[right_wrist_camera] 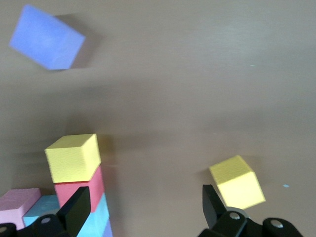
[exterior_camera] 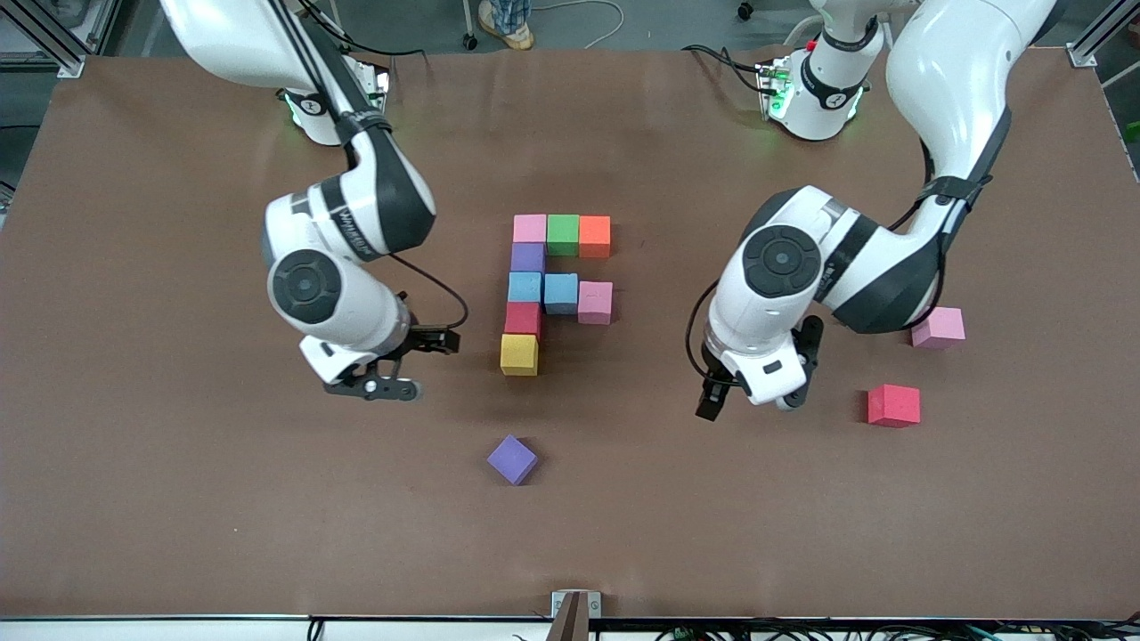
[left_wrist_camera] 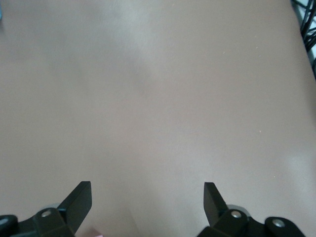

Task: Arrange 11 blocks into digit 3

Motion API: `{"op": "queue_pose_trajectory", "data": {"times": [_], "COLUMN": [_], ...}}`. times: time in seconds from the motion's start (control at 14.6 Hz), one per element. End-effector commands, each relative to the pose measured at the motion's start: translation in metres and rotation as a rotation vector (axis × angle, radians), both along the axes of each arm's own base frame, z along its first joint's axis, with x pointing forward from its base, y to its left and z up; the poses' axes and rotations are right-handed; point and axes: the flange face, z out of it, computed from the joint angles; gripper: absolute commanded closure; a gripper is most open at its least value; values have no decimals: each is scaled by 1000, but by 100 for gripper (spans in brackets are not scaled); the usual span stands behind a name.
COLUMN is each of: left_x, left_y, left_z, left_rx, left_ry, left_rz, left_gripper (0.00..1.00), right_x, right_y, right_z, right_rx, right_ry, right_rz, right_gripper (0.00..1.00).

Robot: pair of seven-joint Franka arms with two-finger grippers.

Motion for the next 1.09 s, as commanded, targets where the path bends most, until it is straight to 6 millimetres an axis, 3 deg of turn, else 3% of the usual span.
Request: {"op": "queue_pose_trajectory", "data": {"times": [0.0, 0.14, 0.27, 0.34, 0.48, 0.68, 1.03], "left_x": [6, 10, 8, 12, 18, 22, 25], "left_y": [23, 44, 49, 61, 79, 111, 168], "left_z": [17, 28, 34, 38, 42, 65, 85], "left_rx": [26, 52, 76, 82, 88, 87, 105], "left_ry": [-3, 1, 18, 19, 18, 12, 59], "left_rz": [-77, -140, -203, -220, -272, -333, -459], "left_gripper": [0, 0, 0, 0, 0, 0, 0], "right_x": [5, 7, 5, 7, 13, 14, 15], "right_y": [-43, -67, -75, -82, -114, -157, -188], "right_z": [10, 16, 27, 31, 44, 50, 59], "right_rx": [4, -49, -99, -94, -74, -53, -47], "right_ry": [28, 36, 18, 12, 5, 49, 51], "right_rz": [-50, -53, -19, -10, 27, 76, 105], "right_gripper": [0, 0, 0, 0, 0, 0, 0]}}
